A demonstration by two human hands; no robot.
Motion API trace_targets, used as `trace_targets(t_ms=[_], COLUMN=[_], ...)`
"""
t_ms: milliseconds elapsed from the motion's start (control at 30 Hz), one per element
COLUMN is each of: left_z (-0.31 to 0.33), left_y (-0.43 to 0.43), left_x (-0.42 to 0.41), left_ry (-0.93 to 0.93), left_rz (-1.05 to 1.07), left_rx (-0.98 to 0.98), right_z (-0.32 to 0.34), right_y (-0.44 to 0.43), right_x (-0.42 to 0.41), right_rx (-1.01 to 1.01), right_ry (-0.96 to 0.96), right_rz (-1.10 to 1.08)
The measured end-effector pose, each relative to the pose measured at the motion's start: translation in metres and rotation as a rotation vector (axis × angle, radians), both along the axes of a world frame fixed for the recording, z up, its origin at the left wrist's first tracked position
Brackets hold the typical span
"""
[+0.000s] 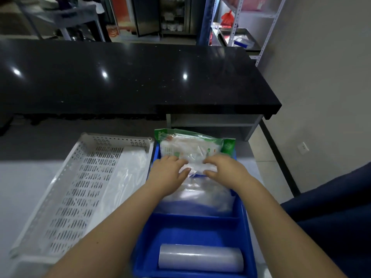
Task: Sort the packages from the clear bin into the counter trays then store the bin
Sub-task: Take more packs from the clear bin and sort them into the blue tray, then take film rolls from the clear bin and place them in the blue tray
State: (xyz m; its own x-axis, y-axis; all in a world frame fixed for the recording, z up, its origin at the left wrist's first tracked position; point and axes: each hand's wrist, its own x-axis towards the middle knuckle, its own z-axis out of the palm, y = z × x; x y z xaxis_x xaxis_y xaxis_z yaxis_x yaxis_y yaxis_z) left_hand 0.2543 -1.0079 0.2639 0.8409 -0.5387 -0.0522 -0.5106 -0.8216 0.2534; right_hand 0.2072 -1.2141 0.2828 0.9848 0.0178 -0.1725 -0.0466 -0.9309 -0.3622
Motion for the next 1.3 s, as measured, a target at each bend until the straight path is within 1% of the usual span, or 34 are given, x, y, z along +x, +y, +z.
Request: trace_targets(t_ms=[133, 200, 367, 567, 767, 900, 1000, 1100, 1167, 1300], left_z=[0.019, 0.025, 0.032, 0.030, 0.035, 0.037, 0.035, 0.030, 0.023, 0.004], left_y=[0.011, 0.019, 0.059, 0.147, 0.276, 0.383, 0.465, 0.541, 0.584, 0.652], left_x=[-0.010, -0.018, -0.048, -0.100, -0.159, -0.215, -0.263, -0.307, -0.333, -0.376], left_ry=[-0.105, -0.127, -0.163, -0.151, -0.203, -0.236, -0.247, -0.233, -0.227, -0.151], left_rz=[0.097, 0.161, 0.345, 0.587, 0.857, 1.031, 1.116, 1.205, 1.262, 1.376], left_rx=[-0.017, -0.025, -0.034, -0.022, -0.043, -0.021, 0.010, 0.020, 0.040, 0.048], right_z=[0.026, 0.031, 0.023, 0.016, 0.025, 0.029, 0.028, 0.020, 0.014, -0.001], right_y=[0.013, 0.027, 0.084, 0.183, 0.326, 0.443, 0.533, 0.617, 0.669, 0.755], right_x=[-0.003, -0.003, -0.001, -0.007, -0.029, -0.059, -0.086, -0.112, -0.130, -0.164], right_rx=[0.069, 0.087, 0.054, 0.037, 0.035, 0.048, 0.034, 0.003, 0.024, 0.033], right_ry=[-0.195, -0.251, -0.316, -0.307, -0.383, -0.421, -0.430, -0.448, -0.438, -0.422], right_rz=[0.080, 0.159, 0.407, 0.669, 0.914, 1.067, 1.180, 1.277, 1.329, 1.426])
